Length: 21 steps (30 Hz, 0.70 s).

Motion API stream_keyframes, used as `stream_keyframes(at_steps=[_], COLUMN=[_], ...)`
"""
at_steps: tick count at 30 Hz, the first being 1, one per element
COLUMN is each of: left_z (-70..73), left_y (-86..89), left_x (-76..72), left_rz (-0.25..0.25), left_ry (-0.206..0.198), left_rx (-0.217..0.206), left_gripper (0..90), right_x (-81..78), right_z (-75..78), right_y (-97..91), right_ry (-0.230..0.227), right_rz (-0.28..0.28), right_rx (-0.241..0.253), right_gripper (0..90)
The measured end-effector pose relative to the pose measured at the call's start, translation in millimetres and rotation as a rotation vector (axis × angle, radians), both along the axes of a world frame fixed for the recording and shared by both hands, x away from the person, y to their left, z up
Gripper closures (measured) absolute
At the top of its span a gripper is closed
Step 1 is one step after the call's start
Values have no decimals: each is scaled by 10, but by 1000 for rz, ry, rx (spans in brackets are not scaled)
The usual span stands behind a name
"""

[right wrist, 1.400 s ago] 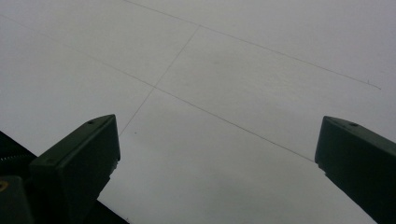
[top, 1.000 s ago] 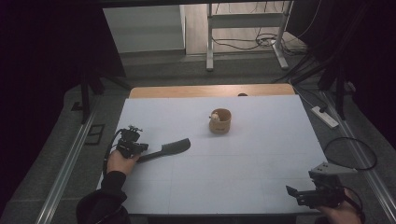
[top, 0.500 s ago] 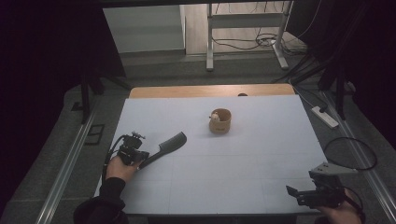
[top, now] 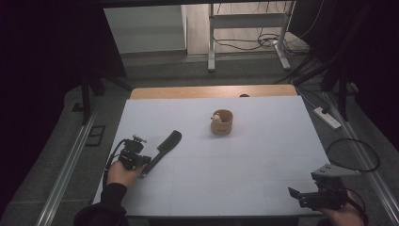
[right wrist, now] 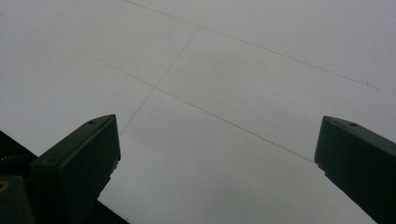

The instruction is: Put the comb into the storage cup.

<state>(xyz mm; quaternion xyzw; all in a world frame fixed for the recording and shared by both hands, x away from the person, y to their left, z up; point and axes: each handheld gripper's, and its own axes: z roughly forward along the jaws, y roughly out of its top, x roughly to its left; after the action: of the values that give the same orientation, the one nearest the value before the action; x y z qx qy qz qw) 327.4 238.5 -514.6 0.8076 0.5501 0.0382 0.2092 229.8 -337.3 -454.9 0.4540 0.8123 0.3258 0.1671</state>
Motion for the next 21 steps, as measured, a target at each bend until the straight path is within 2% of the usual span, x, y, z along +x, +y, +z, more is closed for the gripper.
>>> stream_keyframes(at_steps=[7,9,10,11,14,15,21], left_z=[111,139,158,175,219,229,285], left_y=[25,23,24,24,16,14,-4], left_x=[-65,-94,-110,-125,-164,-175,-224], left_rz=[8,13,13,13,21,21,20], left_ry=[-60,-73,-80,-89,-112,-119,-144], left_rx=[-24,-32,-35,-38,-42,-43,-53], left_gripper=[878,845,807,807,692,692,515], right_x=[0,0,1,1,-1,-1,1], right_z=[0,0,0,0,1,1,0], right_y=[-2,-2,-2,-2,-1,-1,2], right_ry=[0,0,1,1,0,0,2], right_rz=[0,0,0,0,0,0,0], right_rx=[1,1,1,1,1,1,0], right_gripper=[2,2,2,2,2,2,2])
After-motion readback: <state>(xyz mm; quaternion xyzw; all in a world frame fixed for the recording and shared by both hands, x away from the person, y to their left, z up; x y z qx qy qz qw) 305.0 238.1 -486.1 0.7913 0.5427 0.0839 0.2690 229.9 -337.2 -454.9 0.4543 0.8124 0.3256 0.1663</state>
